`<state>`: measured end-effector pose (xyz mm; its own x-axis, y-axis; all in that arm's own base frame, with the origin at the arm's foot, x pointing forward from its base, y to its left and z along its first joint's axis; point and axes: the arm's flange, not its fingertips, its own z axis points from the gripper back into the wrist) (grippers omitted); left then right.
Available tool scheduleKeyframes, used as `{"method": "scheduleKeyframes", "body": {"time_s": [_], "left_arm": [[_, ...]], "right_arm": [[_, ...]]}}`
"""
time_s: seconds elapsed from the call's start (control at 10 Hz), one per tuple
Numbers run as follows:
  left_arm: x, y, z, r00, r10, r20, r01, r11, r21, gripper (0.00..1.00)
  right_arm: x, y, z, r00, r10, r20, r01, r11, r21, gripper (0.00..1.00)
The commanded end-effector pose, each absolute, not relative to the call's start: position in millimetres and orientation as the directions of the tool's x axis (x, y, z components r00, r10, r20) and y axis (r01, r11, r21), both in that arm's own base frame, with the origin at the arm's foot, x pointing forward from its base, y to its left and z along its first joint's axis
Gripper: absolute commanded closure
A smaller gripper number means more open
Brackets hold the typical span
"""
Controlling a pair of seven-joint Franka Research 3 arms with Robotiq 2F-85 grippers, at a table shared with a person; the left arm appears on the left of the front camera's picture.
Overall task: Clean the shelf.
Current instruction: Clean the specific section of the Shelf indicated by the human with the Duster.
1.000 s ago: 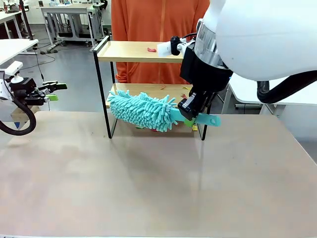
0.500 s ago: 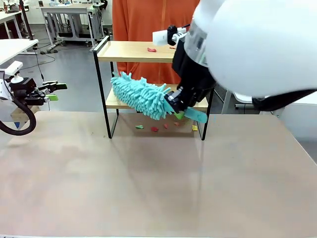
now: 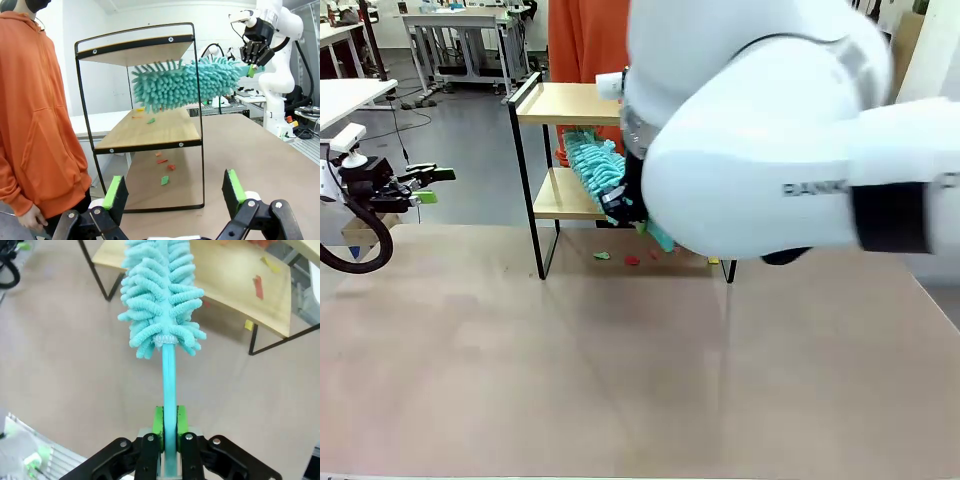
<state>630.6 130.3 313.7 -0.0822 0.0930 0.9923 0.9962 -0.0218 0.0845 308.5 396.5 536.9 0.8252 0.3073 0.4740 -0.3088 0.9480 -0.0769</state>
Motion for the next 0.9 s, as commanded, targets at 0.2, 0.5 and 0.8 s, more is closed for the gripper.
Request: {"method": "scheduleKeyframes", "body": {"time_s": [0.2,0.5,0.8], "left_arm": [[631,129,316,-0.088,0.096,0.991,0.996,-0.024,0.09,0.0],[631,129,316,-0.088,0.096,0.991,0.996,-0.024,0.09,0.0],[631,129,316,-0.088,0.096,0.991,0.996,-0.024,0.09,0.0]], "right_arm": [[349,449,531,0.871,0.152,0.467,-0.168,0.986,-0.007,0.87],[332,420,528,0.846,0.243,0.474,-0.252,0.967,-0.046,0.87],[355,465,517,0.865,0.111,0.49,-0.123,0.992,-0.009,0.87]]}}
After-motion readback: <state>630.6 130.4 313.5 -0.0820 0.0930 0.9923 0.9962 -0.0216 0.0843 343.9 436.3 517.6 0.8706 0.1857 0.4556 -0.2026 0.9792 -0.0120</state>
